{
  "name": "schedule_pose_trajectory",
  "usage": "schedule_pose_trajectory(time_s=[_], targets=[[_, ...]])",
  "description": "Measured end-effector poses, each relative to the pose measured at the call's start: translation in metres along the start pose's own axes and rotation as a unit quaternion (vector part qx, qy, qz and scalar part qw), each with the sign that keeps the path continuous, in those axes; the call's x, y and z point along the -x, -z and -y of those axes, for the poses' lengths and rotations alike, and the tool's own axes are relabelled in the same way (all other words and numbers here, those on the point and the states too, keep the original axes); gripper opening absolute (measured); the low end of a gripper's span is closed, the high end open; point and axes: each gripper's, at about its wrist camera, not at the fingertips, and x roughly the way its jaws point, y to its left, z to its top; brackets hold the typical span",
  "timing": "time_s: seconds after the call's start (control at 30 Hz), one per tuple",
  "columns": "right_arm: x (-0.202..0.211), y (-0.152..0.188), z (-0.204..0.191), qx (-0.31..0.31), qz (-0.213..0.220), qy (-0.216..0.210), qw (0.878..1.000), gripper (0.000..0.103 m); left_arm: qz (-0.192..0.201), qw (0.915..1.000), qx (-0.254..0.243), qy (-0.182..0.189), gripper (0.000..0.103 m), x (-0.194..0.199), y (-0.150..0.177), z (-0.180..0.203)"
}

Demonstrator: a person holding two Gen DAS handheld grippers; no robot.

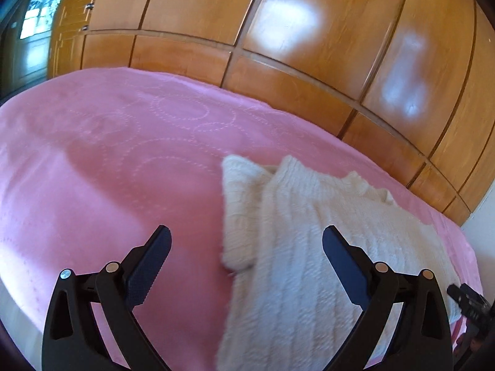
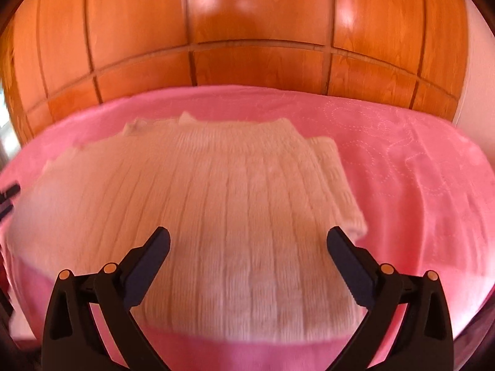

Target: Fold small clothes

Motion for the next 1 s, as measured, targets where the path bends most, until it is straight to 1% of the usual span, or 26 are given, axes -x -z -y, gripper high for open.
schedule_pose_trajectory(time_s=[0.07,0.13,0.17,0.2,0.23,0.27,0.3,0.37,0.57,0.73,0.8,0.83,0.9,0.97,1.0], targets=[[0.001,0.009,-0.006,0.027,-0.005,0.013,1.0,0.101,-0.017,0.9999,-0.003,0.0,0.097,-0.003,0.004,-0.003],[-0.004,0.022,-0.015,0.063,-0.003,0.037,0.997,0.101,-0.041,0.9991,-0.001,0.011,0.098,-0.01,0.011,-0.003],[-0.006,0.031,-0.019,0.083,0.018,0.047,0.995,0.101,-0.046,0.9988,-0.004,0.014,0.098,-0.012,0.014,-0.003],[-0.008,0.034,-0.02,0.089,0.033,0.052,0.994,0.101,-0.045,0.9989,-0.011,0.014,0.099,-0.011,0.016,-0.001],[-0.008,0.039,-0.021,0.089,0.045,0.056,0.993,0.101,-0.044,0.9987,-0.018,0.018,0.099,-0.011,0.017,0.002],[-0.009,0.041,-0.02,0.085,0.048,0.057,0.994,0.101,-0.05,0.9979,-0.024,0.033,0.099,-0.012,0.017,0.006],[-0.011,0.041,-0.018,0.073,0.045,0.052,0.995,0.101,-0.054,0.9971,-0.026,0.046,0.099,-0.012,0.016,0.008],[-0.014,0.041,-0.012,0.052,0.035,0.039,0.997,0.101,-0.057,0.9963,-0.022,0.059,0.099,-0.015,0.015,0.011],[-0.013,0.042,-0.015,0.051,0.042,0.045,0.997,0.101,-0.074,0.9944,-0.006,0.075,0.099,-0.023,0.012,0.01],[-0.012,0.044,-0.013,0.047,0.049,0.041,0.997,0.101,-0.075,0.9921,0.048,0.088,0.099,-0.021,0.009,0.008],[-0.011,0.044,-0.012,0.046,0.05,0.039,0.997,0.101,-0.075,0.9893,0.067,0.106,0.099,-0.019,0.009,0.008],[-0.011,0.044,-0.012,0.046,0.05,0.039,0.997,0.101,-0.078,0.9884,0.068,0.111,0.099,-0.02,0.01,0.01],[-0.011,0.045,-0.011,0.044,0.051,0.037,0.997,0.101,-0.094,0.9891,0.046,0.104,0.099,-0.025,0.011,0.017],[-0.011,0.045,-0.009,0.043,0.053,0.034,0.997,0.101,-0.115,0.9897,0.018,0.083,0.098,-0.034,0.011,0.025],[-0.01,0.046,-0.008,0.041,0.054,0.032,0.997,0.101,-0.12,0.9903,0.008,0.07,0.094,-0.037,0.01,0.029]])
